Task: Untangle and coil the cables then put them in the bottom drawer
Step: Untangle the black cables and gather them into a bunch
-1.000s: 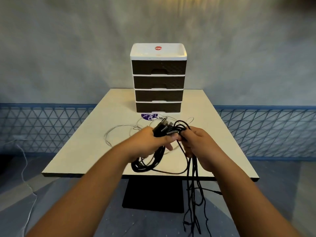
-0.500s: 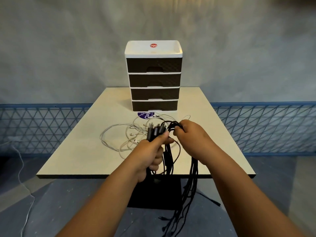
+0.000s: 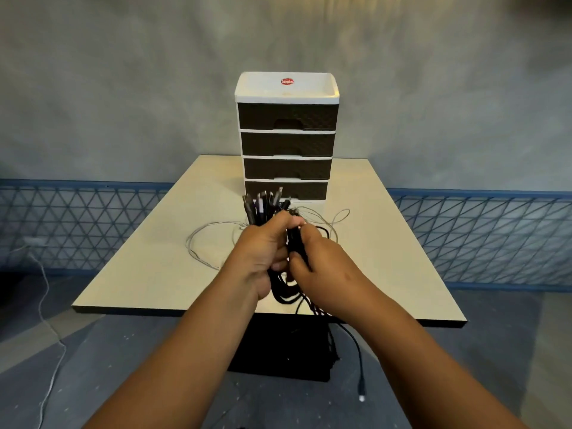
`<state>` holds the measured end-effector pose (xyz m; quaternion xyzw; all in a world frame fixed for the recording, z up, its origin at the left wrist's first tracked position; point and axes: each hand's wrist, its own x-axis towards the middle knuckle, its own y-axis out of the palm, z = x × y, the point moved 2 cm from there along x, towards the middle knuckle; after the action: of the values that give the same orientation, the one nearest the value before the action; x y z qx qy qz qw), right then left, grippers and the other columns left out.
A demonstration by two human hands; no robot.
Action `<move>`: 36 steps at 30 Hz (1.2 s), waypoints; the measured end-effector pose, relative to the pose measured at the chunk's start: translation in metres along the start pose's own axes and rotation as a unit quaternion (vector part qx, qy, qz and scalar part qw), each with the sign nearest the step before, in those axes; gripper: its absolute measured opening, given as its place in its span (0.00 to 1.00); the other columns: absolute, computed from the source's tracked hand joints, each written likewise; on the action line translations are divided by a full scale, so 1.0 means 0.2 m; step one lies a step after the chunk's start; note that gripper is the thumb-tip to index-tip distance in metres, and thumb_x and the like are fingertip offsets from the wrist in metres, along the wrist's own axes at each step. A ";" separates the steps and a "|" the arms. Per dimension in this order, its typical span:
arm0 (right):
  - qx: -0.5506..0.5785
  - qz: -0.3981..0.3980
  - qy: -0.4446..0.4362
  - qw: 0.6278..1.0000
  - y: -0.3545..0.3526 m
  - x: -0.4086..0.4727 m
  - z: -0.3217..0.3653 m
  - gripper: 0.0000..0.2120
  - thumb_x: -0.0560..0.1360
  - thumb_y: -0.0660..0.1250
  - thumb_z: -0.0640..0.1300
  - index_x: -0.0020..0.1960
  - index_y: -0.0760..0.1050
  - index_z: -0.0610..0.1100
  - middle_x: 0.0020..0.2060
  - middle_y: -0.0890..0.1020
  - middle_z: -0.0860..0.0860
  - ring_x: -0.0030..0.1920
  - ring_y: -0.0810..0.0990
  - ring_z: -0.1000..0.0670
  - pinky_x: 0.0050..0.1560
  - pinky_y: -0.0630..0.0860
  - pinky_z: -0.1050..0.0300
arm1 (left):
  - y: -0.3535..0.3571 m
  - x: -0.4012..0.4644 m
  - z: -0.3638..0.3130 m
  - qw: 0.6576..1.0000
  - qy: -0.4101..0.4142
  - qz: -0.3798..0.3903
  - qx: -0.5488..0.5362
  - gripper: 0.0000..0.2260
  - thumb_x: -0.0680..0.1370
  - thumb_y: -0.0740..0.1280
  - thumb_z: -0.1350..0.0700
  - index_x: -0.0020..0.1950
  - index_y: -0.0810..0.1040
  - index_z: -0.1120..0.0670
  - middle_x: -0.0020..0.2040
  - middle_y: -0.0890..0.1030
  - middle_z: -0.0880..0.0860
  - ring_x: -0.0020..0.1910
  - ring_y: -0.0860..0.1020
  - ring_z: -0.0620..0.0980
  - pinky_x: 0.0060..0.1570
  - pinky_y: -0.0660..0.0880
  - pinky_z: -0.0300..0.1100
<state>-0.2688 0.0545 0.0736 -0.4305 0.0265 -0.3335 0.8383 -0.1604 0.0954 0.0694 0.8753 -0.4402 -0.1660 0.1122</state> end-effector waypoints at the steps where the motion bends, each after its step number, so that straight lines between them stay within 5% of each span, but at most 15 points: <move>1: 0.035 -0.025 0.012 0.999 0.00 -0.01 -0.01 0.03 0.78 0.61 0.44 0.50 0.67 0.47 0.38 0.79 0.48 0.36 0.76 0.50 0.34 0.69 0.54 | 0.00 0.01 -0.04 1.000 0.007 -0.004 -0.008 0.08 0.75 0.67 0.58 0.36 0.73 0.55 0.21 0.62 0.46 0.18 0.55 0.41 0.20 0.50 0.34; 5: 0.149 -0.090 0.041 0.984 0.04 -0.03 -0.06 0.05 0.73 0.66 0.42 0.39 0.71 0.48 0.37 0.80 0.50 0.32 0.74 0.54 0.32 0.68 0.66 | 0.00 0.04 -0.19 0.999 0.042 -0.005 -0.021 0.10 0.78 0.63 0.56 0.36 0.73 0.54 0.20 0.66 0.46 0.17 0.57 0.40 0.19 0.52 0.34; 8: 0.143 -0.090 0.017 0.985 0.07 -0.02 -0.08 0.03 0.70 0.65 0.46 0.39 0.75 0.48 0.43 0.76 0.53 0.44 0.76 0.56 0.43 0.73 0.66 | 0.02 0.05 -0.26 0.998 0.064 0.001 -0.024 0.10 0.78 0.63 0.56 0.36 0.72 0.54 0.20 0.66 0.45 0.17 0.57 0.41 0.18 0.53 0.33; 13: 0.152 -0.187 -0.019 0.970 0.13 -0.08 -0.11 0.04 0.69 0.65 0.48 0.36 0.73 0.57 0.53 0.74 0.59 0.59 0.71 0.60 0.55 0.66 0.71 | 0.03 0.05 -0.40 0.993 0.104 -0.004 -0.060 0.10 0.79 0.62 0.56 0.37 0.72 0.54 0.20 0.68 0.45 0.18 0.58 0.40 0.19 0.53 0.33; 15: 0.165 -0.194 -0.015 0.967 0.17 -0.12 -0.17 0.04 0.69 0.64 0.49 0.36 0.72 0.56 0.52 0.75 0.59 0.58 0.72 0.59 0.57 0.66 0.68 | 0.00 0.06 -0.47 0.989 0.129 -0.014 -0.072 0.10 0.79 0.62 0.56 0.37 0.72 0.55 0.21 0.68 0.45 0.18 0.58 0.40 0.20 0.53 0.34; 20: 0.284 0.018 0.056 0.957 0.31 -0.14 -0.33 0.10 0.76 0.64 0.51 0.46 0.76 0.44 0.38 0.81 0.52 0.42 0.79 0.50 0.48 0.75 0.52 | -0.03 0.10 -0.59 0.985 0.161 -0.018 -0.065 0.10 0.78 0.63 0.56 0.36 0.73 0.54 0.22 0.64 0.45 0.19 0.56 0.41 0.19 0.54 0.34; 27: 0.062 0.191 0.110 0.974 0.47 -0.19 -0.48 0.08 0.79 0.64 0.50 0.48 0.76 0.46 0.39 0.78 0.54 0.37 0.75 0.58 0.40 0.73 0.60 | -0.04 0.13 -0.60 0.981 0.167 -0.019 -0.101 0.10 0.79 0.62 0.56 0.38 0.72 0.55 0.21 0.65 0.45 0.18 0.57 0.41 0.18 0.55 0.34; 30: 0.144 0.071 0.133 0.978 0.40 -0.15 -0.42 0.08 0.76 0.68 0.54 0.52 0.74 0.53 0.45 0.80 0.55 0.41 0.79 0.58 0.38 0.75 0.64 | -0.05 0.13 -0.60 0.982 0.170 -0.022 -0.083 0.10 0.79 0.63 0.56 0.38 0.73 0.55 0.22 0.65 0.45 0.19 0.57 0.41 0.19 0.55 0.34; 33: 0.182 -0.066 0.078 0.978 0.27 -0.05 -0.26 0.16 0.73 0.70 0.59 0.57 0.72 0.55 0.54 0.77 0.60 0.51 0.79 0.58 0.48 0.78 0.59 | 0.00 0.12 -0.58 0.983 0.159 -0.015 -0.087 0.10 0.79 0.63 0.56 0.37 0.73 0.55 0.24 0.63 0.47 0.20 0.56 0.41 0.19 0.55 0.35; 36: 0.201 -0.116 0.058 0.971 0.20 0.04 -0.11 0.15 0.71 0.72 0.57 0.51 0.71 0.54 0.47 0.79 0.58 0.45 0.78 0.59 0.43 0.75 0.61 | 0.07 0.11 -0.56 0.984 0.156 -0.015 -0.090 0.10 0.78 0.63 0.57 0.36 0.73 0.56 0.27 0.61 0.48 0.19 0.56 0.42 0.18 0.54 0.35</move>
<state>-0.2480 0.0507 0.0311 -0.2330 -0.0425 -0.4516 0.8602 -0.1156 0.0755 0.1727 0.8832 -0.3876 -0.0679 0.2552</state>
